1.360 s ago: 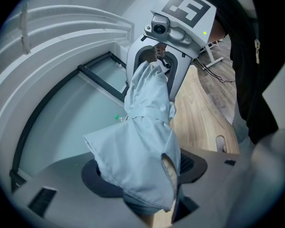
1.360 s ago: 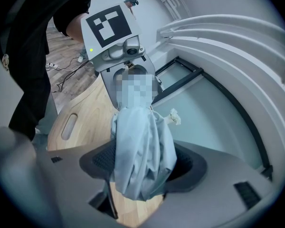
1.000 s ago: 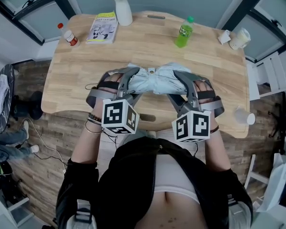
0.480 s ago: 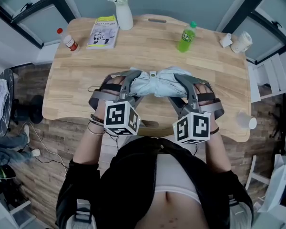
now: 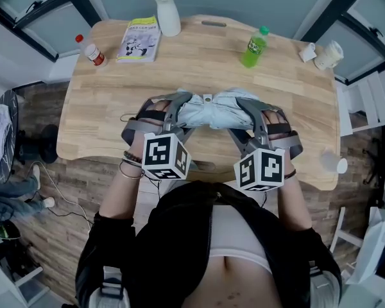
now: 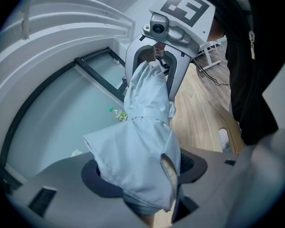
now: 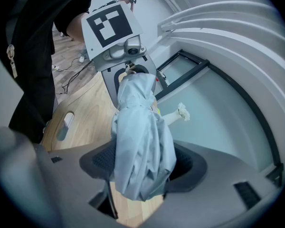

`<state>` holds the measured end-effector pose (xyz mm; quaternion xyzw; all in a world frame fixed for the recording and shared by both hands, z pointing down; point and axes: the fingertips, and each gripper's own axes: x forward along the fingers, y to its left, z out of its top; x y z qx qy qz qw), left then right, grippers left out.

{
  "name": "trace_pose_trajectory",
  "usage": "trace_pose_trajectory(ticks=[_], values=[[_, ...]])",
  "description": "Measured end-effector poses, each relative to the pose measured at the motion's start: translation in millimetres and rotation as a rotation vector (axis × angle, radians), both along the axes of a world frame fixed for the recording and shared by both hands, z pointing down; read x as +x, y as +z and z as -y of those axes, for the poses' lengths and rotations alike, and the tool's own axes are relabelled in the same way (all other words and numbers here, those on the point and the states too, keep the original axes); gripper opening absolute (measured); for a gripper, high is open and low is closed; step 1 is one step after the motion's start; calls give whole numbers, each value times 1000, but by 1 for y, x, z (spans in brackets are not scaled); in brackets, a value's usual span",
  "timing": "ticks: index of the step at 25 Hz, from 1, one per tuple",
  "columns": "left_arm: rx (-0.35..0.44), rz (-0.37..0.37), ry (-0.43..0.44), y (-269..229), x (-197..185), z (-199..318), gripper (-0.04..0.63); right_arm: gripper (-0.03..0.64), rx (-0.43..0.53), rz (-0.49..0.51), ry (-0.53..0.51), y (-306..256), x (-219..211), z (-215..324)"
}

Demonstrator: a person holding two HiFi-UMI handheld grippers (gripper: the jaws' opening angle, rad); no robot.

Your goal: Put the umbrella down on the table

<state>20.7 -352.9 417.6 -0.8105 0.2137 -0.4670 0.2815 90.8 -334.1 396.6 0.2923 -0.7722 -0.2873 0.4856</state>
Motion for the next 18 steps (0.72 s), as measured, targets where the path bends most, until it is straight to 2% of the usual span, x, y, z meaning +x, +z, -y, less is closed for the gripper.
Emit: trace_pose_trajectory(ticks=[18], values=[[-49, 12, -10, 20, -5, -2, 285, 314, -36, 2, -19, 22, -4, 0]])
